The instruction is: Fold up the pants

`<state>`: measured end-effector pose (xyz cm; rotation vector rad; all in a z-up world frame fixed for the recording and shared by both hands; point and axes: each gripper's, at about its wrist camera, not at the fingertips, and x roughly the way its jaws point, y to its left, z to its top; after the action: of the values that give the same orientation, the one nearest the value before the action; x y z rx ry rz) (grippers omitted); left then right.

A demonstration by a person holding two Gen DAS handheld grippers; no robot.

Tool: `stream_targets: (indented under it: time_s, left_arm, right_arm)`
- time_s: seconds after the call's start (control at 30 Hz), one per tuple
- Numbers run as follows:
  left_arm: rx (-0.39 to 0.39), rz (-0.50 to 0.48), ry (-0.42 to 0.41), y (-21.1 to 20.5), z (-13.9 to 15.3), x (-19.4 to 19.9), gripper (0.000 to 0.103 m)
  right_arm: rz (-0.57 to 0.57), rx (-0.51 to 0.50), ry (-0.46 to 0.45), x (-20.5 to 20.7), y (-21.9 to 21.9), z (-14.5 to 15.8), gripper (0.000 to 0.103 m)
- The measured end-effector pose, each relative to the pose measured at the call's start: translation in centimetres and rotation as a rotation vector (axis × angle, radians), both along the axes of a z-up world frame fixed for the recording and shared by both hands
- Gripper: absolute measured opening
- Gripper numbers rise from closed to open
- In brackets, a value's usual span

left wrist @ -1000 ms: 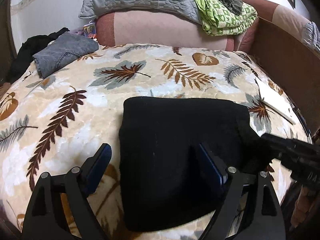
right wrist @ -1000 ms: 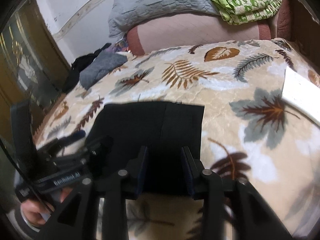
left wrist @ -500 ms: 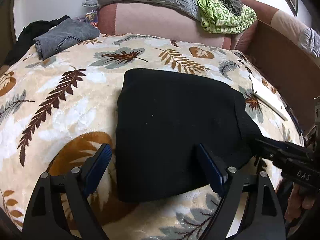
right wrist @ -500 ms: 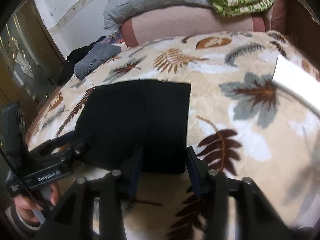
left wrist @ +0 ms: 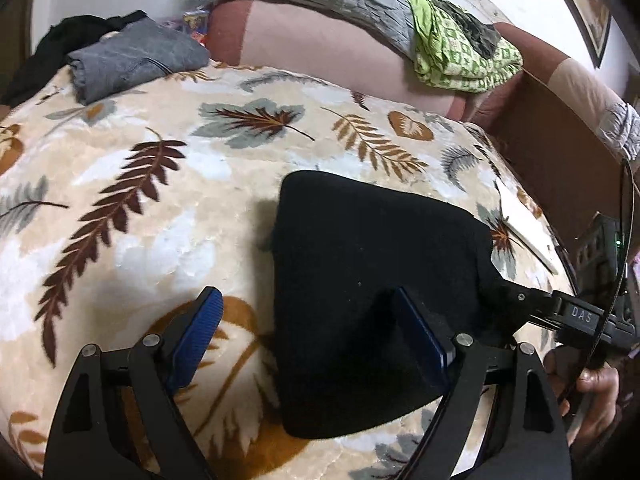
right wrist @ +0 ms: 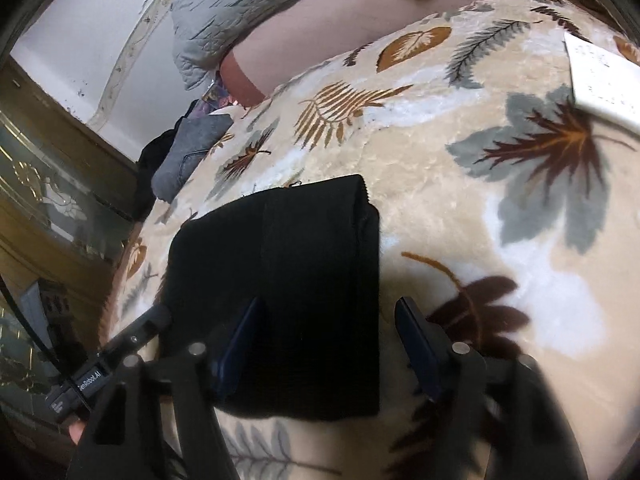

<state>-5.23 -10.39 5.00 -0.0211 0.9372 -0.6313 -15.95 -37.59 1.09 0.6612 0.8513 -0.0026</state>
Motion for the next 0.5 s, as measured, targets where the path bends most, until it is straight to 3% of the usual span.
stream_targets:
  time_s: [0.17,0.5]
  left_arm:
    - [-0.029,-0.025,0.034,-0.6,-1.1,0.3,0.088]
    - [-0.077,-0.012,0.085,-0.2,-2.3,1.1,0.097]
  right_arm:
    - [0.018,0.020,-0.030,0.6,0.4,-0.6,0.071]
    - [0.035,-0.074,-0.069,0.9,1.5,0.0,0.053]
